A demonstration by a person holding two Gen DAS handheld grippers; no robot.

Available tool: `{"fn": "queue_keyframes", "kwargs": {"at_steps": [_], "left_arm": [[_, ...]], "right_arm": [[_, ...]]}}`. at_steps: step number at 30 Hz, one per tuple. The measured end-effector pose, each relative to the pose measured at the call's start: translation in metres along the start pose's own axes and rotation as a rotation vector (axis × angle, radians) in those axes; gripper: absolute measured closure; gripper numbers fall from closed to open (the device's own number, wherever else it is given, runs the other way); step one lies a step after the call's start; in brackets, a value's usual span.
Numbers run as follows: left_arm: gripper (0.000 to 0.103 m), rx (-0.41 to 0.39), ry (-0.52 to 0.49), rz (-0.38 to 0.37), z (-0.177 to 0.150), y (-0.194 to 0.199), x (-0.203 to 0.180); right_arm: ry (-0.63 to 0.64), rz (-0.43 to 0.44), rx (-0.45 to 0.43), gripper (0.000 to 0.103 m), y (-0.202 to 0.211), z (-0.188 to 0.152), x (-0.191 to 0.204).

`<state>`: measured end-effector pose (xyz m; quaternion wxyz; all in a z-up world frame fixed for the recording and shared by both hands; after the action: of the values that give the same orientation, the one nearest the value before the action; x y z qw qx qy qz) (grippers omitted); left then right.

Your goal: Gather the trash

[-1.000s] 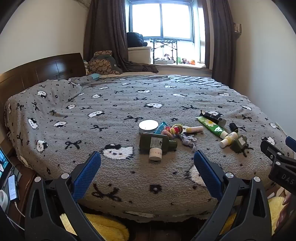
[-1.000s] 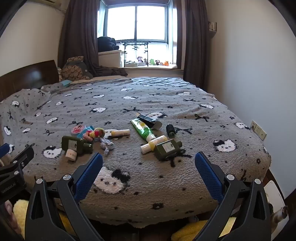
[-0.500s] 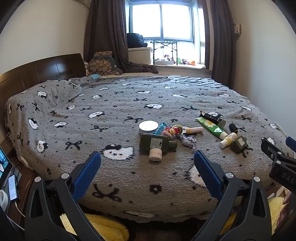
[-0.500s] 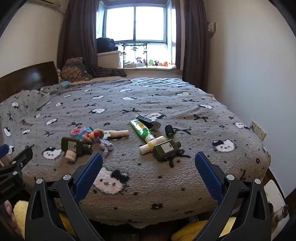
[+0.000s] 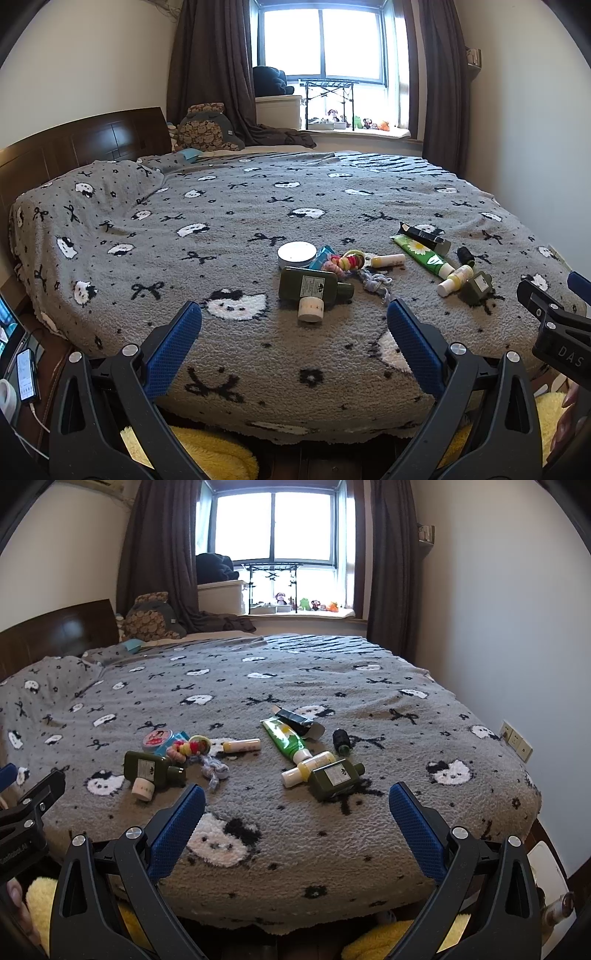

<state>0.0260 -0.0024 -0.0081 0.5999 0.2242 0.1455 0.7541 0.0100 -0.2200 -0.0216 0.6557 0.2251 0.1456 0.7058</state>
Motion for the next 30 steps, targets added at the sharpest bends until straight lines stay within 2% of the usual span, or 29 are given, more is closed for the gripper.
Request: {"fn": "queue_keyframes", "kwargs": {"at_steps": [30], "left_arm": [[0.008,0.0,0.006,0.0,-0.002,-0.0009,0.0038]], "right_arm": [[0.004,0.003,0.002,0.003,-0.0022,-0.0021,0.0005]]}}
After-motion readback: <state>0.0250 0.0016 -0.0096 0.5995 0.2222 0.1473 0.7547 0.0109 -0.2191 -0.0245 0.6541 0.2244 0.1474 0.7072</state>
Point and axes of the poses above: each gripper's, at about its wrist camera, not at the fingertips, and y roughly against the way its jaws point, x to its left, z to its top, the point moved 3 cm from there along -y, roughly the way its jaws point, and after that the axes turned 14 degrees about z, right-handed, at the moved point
